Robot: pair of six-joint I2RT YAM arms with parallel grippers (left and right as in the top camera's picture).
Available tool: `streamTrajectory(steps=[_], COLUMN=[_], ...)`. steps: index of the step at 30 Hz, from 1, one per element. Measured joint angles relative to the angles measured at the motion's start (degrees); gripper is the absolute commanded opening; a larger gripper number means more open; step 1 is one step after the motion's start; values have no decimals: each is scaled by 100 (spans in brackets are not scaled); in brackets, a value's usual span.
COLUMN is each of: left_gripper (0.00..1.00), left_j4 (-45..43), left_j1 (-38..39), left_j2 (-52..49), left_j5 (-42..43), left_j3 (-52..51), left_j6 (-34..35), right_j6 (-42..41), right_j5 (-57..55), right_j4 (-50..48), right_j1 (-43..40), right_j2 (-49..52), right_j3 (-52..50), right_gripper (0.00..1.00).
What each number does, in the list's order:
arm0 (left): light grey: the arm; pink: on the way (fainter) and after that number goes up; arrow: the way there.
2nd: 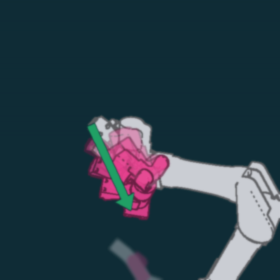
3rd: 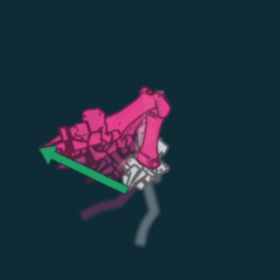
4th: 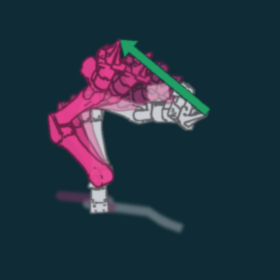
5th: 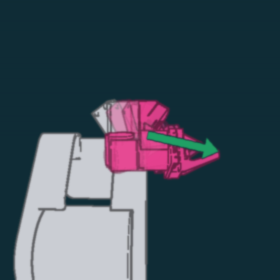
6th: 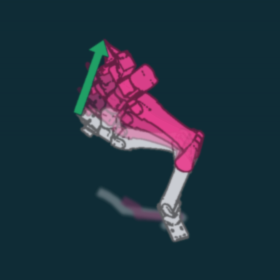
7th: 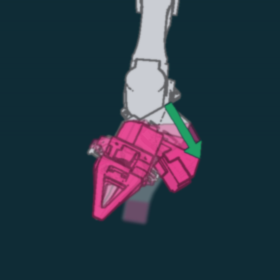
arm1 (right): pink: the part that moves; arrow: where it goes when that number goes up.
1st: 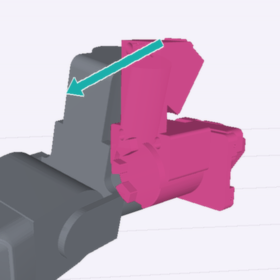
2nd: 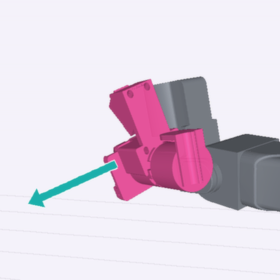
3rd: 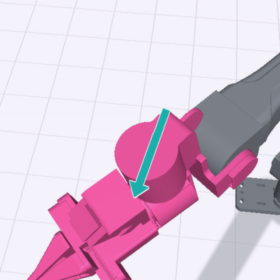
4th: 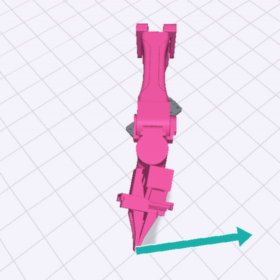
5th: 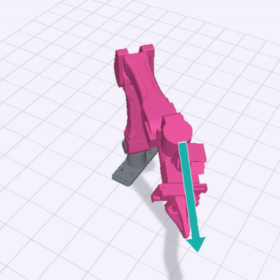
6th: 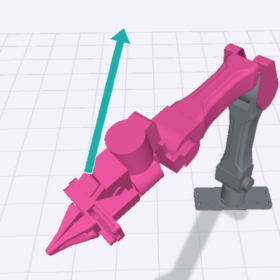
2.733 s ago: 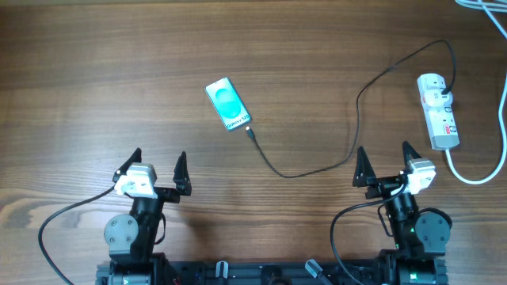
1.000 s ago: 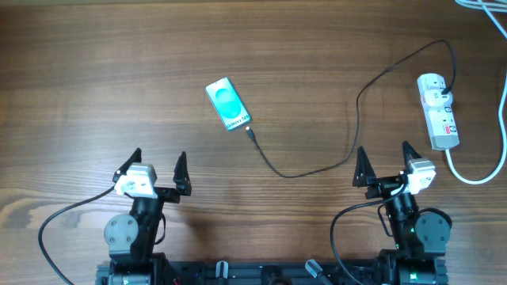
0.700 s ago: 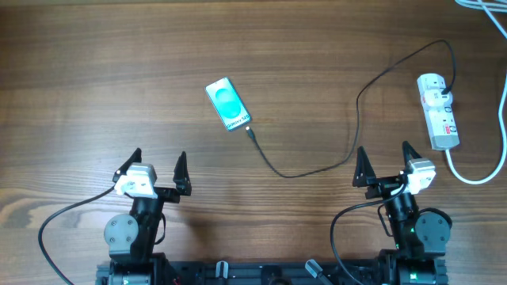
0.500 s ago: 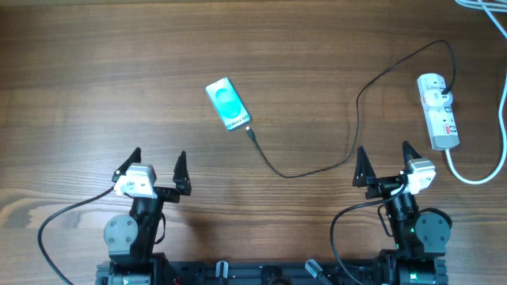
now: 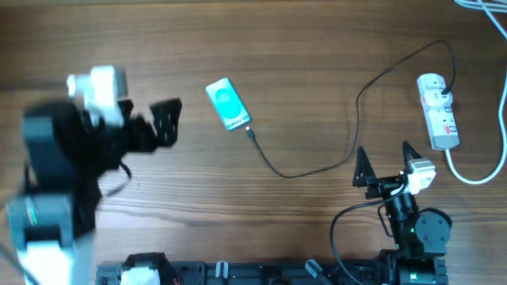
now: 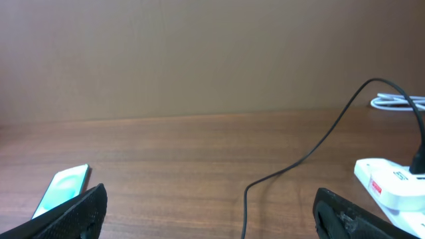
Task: Plug charger to phone and switch on socket
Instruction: 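Move the left gripper over the Galaxy S25 phone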
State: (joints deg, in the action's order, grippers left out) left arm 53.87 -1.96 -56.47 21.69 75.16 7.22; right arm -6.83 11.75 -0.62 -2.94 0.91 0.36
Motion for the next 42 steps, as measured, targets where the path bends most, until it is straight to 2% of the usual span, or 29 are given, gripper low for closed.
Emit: streamTrajectory(steps=[3, 5, 9, 13, 21, 28, 42], left_gripper=[100, 100, 100, 100, 100, 100, 100], left_j4=[1169, 1338, 1432, 1429, 1322, 1069, 575], left_j1=[0, 0, 4, 4, 367, 1408, 2507], left_j2=[-1596, -2472, -3768, -4562, -4983, -4983, -5233], left_j5=[98, 236, 538, 632, 522, -562, -1287], left_j3=[1296, 1714, 1729, 1729, 1729, 1729, 1729], left_j6=[66, 402, 1257, 1609, 1827, 2997, 4033], right_j6=[0, 0, 2, 0, 0, 0, 0], right_j5=[0, 0, 0, 0, 0, 0, 0], right_j4=[-2, -2, -2, -2, -2, 0, 0], right_j1=[0, 0, 0, 0, 0, 0, 0], right_j2=[0, -2, -2, -2, -2, -2, -2], right_j3=[0, 0, 0, 0, 0, 0, 0], right_gripper=[100, 100, 100, 100, 100, 100, 100])
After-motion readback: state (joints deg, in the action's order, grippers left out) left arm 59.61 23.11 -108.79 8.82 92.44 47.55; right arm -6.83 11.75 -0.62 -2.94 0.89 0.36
